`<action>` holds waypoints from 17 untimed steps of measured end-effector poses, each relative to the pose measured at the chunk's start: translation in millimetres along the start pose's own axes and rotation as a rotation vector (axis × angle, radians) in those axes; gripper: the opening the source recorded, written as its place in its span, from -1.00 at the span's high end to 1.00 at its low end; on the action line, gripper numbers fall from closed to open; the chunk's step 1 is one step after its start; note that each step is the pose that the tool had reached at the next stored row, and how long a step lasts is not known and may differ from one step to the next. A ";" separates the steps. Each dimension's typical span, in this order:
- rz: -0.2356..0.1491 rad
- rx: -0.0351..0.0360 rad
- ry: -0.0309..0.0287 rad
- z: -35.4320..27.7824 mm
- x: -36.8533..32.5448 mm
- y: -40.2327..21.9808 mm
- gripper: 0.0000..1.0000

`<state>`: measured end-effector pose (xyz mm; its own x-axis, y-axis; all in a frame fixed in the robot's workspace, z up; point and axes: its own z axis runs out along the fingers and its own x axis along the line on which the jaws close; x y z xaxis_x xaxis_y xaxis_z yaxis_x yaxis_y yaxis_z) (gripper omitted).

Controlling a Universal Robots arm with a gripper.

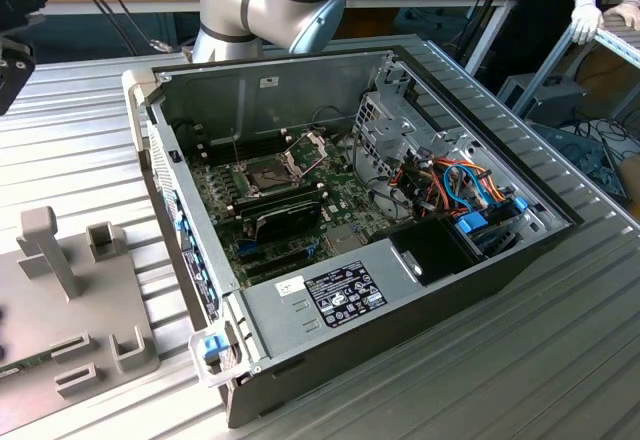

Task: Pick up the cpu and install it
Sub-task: 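Reach for the cpu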

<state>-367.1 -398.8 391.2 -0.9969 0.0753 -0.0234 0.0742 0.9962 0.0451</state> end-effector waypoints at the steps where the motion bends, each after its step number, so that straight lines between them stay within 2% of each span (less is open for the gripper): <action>1: 0.000 0.0000 0.0001 0.3 2.8 -0.3 0.79; 17: 0.000 0.0001 0.0001 4.4 37.7 -3.0 0.79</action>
<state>-404.8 -398.8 385.8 -0.9969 0.0753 -0.0233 0.0742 0.9962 0.0450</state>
